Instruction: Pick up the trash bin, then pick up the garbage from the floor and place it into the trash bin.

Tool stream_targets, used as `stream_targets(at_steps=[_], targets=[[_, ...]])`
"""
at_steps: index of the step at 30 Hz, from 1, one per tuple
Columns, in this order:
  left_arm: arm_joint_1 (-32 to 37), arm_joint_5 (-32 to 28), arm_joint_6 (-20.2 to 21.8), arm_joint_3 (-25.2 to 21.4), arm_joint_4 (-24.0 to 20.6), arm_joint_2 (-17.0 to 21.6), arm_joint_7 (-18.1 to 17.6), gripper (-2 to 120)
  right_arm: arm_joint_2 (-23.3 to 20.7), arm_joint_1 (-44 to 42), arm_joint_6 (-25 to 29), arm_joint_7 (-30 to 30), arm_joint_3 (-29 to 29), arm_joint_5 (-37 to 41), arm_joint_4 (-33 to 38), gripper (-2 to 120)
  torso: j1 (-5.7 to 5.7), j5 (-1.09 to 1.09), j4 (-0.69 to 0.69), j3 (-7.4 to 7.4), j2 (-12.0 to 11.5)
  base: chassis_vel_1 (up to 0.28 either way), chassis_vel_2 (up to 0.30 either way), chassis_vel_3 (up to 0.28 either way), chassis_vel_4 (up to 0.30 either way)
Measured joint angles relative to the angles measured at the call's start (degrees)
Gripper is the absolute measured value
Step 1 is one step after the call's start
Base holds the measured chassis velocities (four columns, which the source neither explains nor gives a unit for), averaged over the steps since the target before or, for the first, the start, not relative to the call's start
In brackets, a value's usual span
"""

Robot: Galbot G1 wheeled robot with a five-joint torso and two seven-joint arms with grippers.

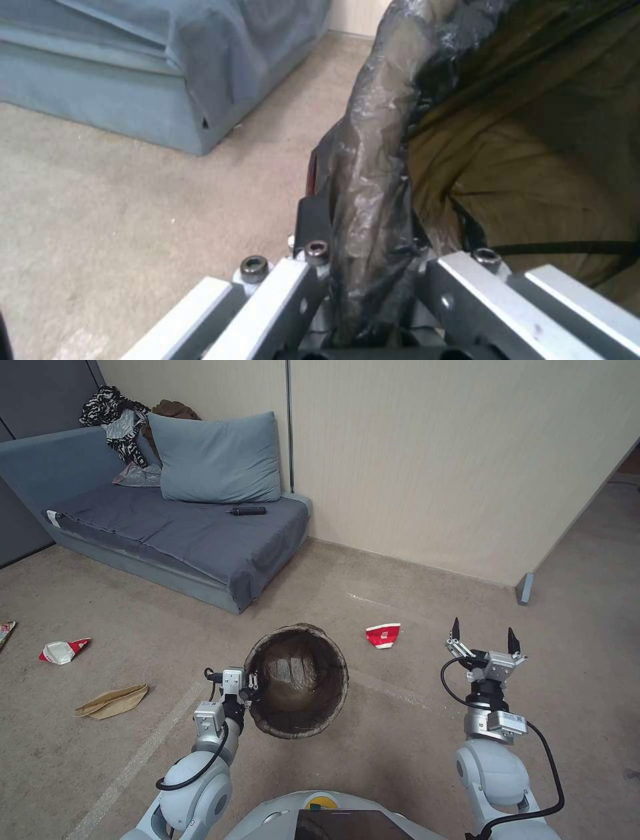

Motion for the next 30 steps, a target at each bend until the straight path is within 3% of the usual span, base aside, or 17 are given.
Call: stream_targets(at_steps=[22,30], targets=[[-0.18,0.77,-0.46,0.42,0.56,-1.6,0.1,2,0.25,1.14,0.3,0.3,-0.37,-0.11,-1.01,100,0.0,-0.01,-0.01,0.01,0.0,-0.168,0.16,0.163,-0.17],[-0.16,0.77,-0.64,0.38,0.65,-1.78,0.04,2,0.25,1.19,1.16,0.41,-0.38,-0.58,-1.55,100,0.0,0.0,-0.02,0.0,0.0,-0.01,0.028,0.025,-0.017]])
